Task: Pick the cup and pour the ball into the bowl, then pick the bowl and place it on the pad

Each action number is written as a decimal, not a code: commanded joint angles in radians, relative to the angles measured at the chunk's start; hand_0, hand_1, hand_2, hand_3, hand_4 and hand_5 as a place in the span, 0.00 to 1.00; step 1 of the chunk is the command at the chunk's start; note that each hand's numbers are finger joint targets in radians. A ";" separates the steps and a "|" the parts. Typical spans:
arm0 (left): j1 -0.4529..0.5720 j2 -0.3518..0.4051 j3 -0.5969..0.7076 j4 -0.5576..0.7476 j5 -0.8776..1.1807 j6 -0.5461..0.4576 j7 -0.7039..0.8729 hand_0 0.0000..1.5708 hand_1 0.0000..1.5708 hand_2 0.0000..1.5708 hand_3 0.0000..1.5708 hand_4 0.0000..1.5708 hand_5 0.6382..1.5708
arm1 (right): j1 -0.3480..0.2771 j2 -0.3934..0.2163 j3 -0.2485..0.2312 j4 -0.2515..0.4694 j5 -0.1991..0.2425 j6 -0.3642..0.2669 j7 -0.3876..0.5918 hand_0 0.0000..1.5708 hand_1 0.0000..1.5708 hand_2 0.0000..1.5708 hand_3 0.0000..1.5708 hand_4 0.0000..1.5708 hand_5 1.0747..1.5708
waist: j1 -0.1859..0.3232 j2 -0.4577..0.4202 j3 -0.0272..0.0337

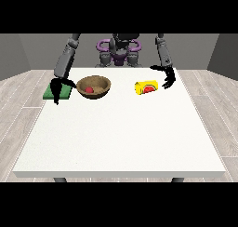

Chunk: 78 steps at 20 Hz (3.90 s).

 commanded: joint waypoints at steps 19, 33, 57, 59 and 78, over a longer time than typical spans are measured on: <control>0.132 0.022 0.103 0.156 0.117 -0.082 -0.012 0.00 0.00 0.00 0.00 0.00 0.06 | -0.061 0.281 0.152 0.044 0.044 -0.163 0.213 0.00 0.00 0.00 0.00 0.00 1.00 | -0.174 -0.312 0.0240; 0.187 0.068 0.071 -0.020 0.130 -0.163 0.052 0.00 0.00 0.00 0.00 0.00 0.05 | -0.165 0.286 0.103 0.198 0.011 -0.253 0.184 0.00 0.00 0.00 0.00 0.00 1.00 | -0.089 -0.253 0.0242; 0.000 0.020 0.008 0.044 0.102 -0.187 0.084 0.00 0.00 0.00 0.00 0.00 0.08 | 0.075 -0.104 0.399 -0.003 0.429 -0.632 0.594 1.00 1.00 1.00 1.00 0.78 1.00 | 0.095 -0.247 0.0167; 0.053 0.031 0.031 0.081 0.118 -0.195 0.045 0.00 0.00 0.00 0.00 0.00 0.09 | 0.086 -0.205 0.435 -0.033 0.466 -0.557 0.667 1.00 1.00 1.00 1.00 0.82 0.98 | 0.062 -0.308 0.0169; 0.126 0.238 0.302 0.275 0.268 -0.222 -0.187 0.00 0.00 0.00 0.00 0.00 0.13 | -0.040 -0.366 0.482 -0.213 0.676 -0.458 0.717 1.00 1.00 1.00 0.95 0.97 1.00 | -0.185 -0.225 0.0240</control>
